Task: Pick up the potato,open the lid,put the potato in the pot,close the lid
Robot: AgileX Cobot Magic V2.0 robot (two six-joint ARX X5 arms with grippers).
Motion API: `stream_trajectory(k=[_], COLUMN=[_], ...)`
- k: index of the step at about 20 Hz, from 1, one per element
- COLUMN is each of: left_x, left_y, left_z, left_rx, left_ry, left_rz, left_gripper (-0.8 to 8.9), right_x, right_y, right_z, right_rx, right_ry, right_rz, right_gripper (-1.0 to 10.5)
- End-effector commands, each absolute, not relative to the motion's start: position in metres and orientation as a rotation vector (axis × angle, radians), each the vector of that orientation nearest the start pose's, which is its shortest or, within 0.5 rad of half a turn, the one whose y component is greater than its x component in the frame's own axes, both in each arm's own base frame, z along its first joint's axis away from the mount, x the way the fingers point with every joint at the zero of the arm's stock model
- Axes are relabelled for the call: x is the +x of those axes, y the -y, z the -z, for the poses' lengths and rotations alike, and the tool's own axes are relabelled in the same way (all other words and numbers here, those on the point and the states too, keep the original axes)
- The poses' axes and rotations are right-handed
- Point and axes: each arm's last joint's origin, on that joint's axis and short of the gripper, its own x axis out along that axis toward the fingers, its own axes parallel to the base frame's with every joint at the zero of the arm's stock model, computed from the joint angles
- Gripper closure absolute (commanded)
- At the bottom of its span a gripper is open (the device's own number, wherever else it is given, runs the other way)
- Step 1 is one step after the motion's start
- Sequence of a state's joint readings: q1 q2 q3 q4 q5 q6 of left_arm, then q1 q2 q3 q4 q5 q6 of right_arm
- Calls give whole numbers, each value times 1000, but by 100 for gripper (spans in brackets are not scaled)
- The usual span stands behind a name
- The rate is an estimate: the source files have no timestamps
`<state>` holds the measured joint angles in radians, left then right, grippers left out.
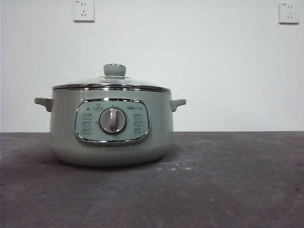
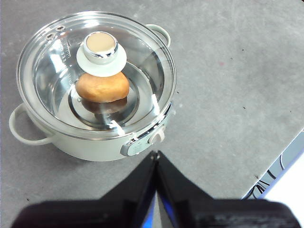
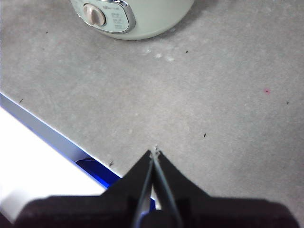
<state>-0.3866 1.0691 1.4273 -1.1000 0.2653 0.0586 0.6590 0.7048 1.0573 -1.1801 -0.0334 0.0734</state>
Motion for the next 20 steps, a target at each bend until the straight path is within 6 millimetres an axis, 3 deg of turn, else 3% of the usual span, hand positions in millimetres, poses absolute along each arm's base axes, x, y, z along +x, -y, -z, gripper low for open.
stream_trajectory(k=[1,11,15,18,20], left_x=[156,161,164,165,152], left_y=[72,73,70,48,32], left_z=[-413,-418,-420,-433,-440], left_rx=[95,121,229,273,285], left_ry=[-734,-654,-594,-442,-284], left_rz=[643,649,635,528,487], left_gripper=[816,817,817,817,817], right_x=[75,75,75,75,75], right_y=[-59,-59,-59,-59,-59], right_z=[-342,-342,-342,-342,-342], right_rx=[-174,-175,-175,-178,-178], right_ry=[-831,-830,-830,-829,-831], right_rz=[-611,-611,-610,-605,-605], right_gripper=[945,945,945,945,945])
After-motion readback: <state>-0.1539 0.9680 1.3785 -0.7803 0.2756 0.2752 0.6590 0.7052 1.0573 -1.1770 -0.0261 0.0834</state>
